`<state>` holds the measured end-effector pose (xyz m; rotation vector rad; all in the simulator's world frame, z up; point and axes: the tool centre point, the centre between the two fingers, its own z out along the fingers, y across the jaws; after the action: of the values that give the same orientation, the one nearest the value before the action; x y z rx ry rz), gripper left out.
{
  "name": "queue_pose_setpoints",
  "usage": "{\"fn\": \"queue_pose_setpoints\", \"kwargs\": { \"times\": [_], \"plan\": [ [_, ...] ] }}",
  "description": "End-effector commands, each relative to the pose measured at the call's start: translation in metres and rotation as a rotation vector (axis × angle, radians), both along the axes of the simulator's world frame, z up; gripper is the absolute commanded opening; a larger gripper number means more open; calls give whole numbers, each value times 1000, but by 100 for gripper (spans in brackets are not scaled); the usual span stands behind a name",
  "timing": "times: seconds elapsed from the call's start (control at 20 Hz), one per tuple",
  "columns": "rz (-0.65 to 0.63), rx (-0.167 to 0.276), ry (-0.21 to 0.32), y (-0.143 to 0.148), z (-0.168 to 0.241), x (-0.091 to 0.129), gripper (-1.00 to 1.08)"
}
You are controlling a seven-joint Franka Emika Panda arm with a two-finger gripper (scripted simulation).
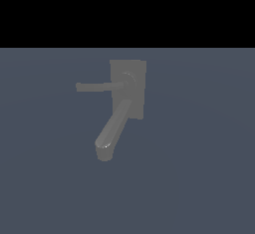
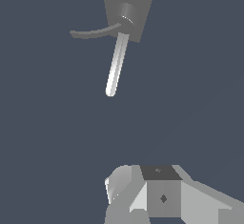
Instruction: Turn on the faucet by rotating a designated handle.
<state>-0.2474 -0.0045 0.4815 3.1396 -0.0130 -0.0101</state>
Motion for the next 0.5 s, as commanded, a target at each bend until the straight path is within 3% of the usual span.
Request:
{"fn": "queue_pose_setpoints", "kwargs": {
  "times": [0.0,0.25,0.45],
  "plan": [
    [0,0,0,0,0,0,-100],
    [-5,-27,-16,-2,3,1,-100],
    [-14,-88,-51,-6,11,4,-100]
  ]
}}
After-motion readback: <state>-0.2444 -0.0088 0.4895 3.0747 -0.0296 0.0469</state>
